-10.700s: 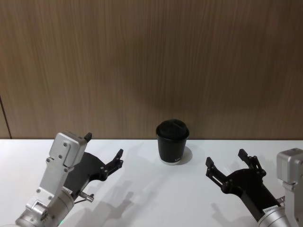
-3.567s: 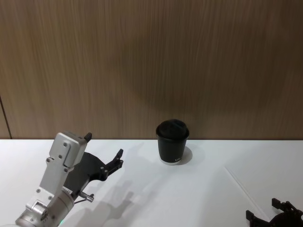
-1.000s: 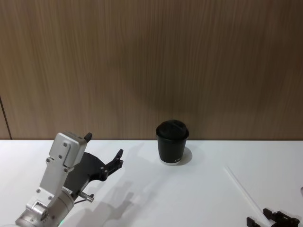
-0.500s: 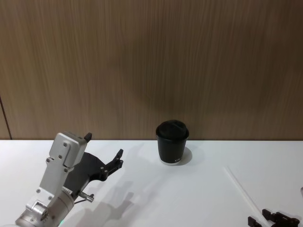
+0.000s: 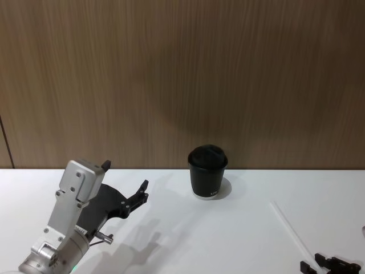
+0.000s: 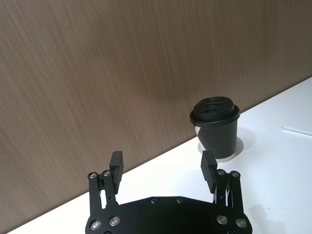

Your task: Pick up the straw with one hand, pass it to the other hand, and insert it into the cup.

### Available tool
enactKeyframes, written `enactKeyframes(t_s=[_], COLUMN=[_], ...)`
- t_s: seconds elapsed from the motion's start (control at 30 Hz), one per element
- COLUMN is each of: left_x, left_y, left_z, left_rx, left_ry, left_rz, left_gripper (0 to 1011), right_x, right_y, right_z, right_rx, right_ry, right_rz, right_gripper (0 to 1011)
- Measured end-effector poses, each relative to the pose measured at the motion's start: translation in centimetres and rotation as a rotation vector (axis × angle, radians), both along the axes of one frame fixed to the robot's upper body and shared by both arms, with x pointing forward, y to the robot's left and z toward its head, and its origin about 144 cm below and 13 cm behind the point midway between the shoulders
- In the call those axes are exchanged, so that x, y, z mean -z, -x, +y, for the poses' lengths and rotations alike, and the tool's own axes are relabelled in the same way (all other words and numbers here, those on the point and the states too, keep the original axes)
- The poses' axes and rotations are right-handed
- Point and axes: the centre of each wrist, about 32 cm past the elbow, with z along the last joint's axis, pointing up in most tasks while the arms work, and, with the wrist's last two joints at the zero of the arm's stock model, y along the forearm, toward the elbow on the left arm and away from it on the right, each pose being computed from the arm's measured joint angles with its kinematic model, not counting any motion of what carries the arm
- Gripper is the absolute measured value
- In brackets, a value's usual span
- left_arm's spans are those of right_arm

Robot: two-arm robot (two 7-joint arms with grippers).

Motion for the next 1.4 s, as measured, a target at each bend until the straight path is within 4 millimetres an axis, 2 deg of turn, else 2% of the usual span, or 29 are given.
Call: enactKeyframes(t_s=[1.4], left_x=[0.0], left_y=[0.0], left_z=[0.0], left_rx=[0.0], left_ry=[0.0], left_rz=[0.0], left_gripper=[1002], right_x=[0.0], right_y=[0.0], right_z=[0.0], right_rx=[0.0], right_ry=[0.0], right_rz=[0.0], right_gripper=[166])
